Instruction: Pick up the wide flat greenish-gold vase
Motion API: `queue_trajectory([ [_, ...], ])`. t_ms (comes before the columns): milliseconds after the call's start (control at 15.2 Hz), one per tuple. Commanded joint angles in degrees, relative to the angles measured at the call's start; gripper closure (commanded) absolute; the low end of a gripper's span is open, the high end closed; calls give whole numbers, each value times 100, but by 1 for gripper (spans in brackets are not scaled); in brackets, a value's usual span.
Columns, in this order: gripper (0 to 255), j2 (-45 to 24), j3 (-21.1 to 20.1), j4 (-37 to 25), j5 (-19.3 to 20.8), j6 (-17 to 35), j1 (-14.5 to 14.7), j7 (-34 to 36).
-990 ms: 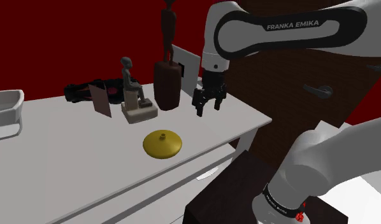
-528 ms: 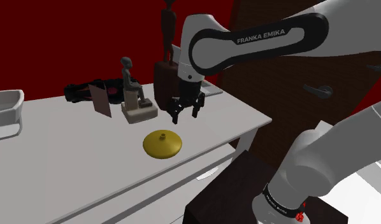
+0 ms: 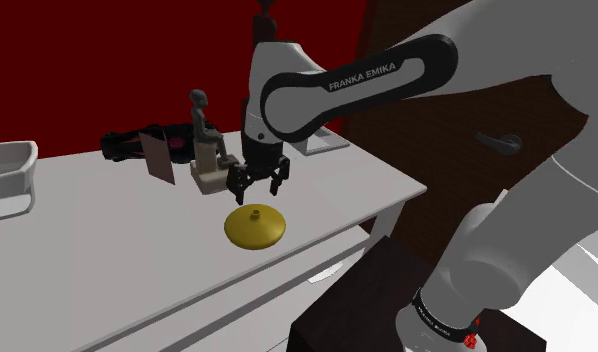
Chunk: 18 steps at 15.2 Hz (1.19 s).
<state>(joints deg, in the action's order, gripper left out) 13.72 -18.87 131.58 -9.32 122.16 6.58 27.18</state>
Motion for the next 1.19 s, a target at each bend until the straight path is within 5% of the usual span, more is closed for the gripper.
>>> queue_trajectory([
  [0,0,-90,-30,63,11,169,5,29],
  [396,0,-248,-64,281,27,540,7,33],
  [462,255,-246,-65,277,27,535,8,36],
  [1122,255,-211,-57,235,22,459,7,32],
])
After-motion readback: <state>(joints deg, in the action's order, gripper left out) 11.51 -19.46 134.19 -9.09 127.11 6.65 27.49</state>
